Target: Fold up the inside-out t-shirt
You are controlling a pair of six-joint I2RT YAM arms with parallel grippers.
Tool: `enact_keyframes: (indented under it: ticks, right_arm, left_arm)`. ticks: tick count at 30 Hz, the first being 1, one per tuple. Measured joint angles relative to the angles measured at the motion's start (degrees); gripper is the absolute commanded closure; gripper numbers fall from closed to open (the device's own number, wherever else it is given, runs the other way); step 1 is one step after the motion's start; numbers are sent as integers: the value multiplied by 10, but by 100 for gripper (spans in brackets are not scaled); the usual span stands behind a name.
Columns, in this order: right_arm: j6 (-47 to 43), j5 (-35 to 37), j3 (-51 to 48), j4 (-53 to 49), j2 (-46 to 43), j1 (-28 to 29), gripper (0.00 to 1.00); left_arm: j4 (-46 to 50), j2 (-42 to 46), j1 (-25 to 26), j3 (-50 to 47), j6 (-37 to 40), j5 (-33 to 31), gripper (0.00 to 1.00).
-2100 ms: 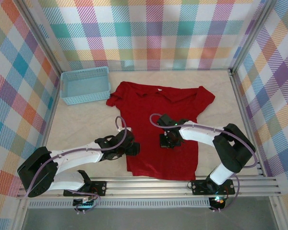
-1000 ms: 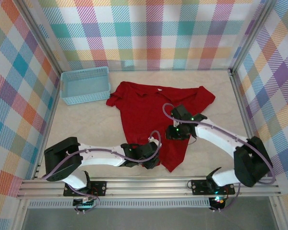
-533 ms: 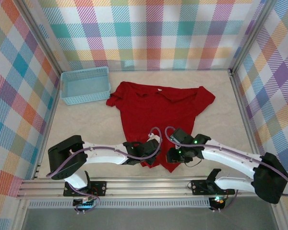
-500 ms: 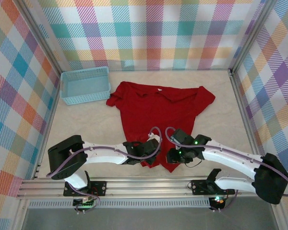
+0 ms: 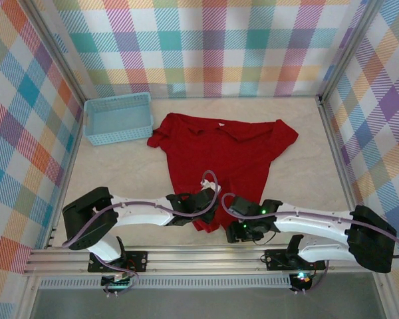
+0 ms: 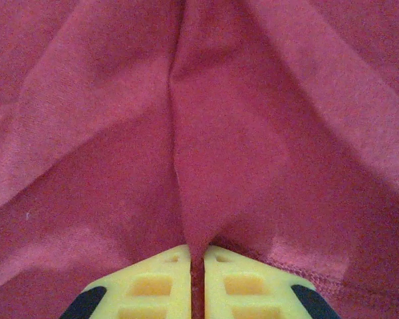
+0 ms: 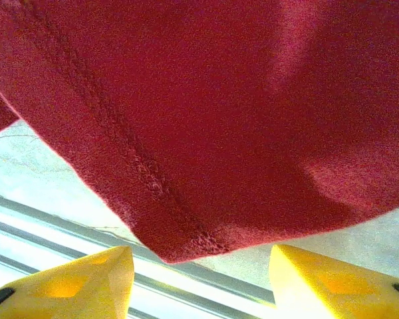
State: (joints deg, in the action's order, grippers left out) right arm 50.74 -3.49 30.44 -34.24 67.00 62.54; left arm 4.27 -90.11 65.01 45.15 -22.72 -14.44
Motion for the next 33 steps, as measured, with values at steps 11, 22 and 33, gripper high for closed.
enact_keyframes:
  ticks: [11, 22, 33]
  right_arm:
    - [12, 55, 20, -24, 35, 11, 59]
    - [9, 142, 51, -91, 8, 11, 75]
    - [1, 155, 54, -90, 6, 11, 99]
  left_arm:
    - [-1, 7, -5, -9, -4, 0, 89]
    - [0, 15, -7, -15, -4, 0, 88]
    - [1, 17, -7, -16, 0, 5, 66]
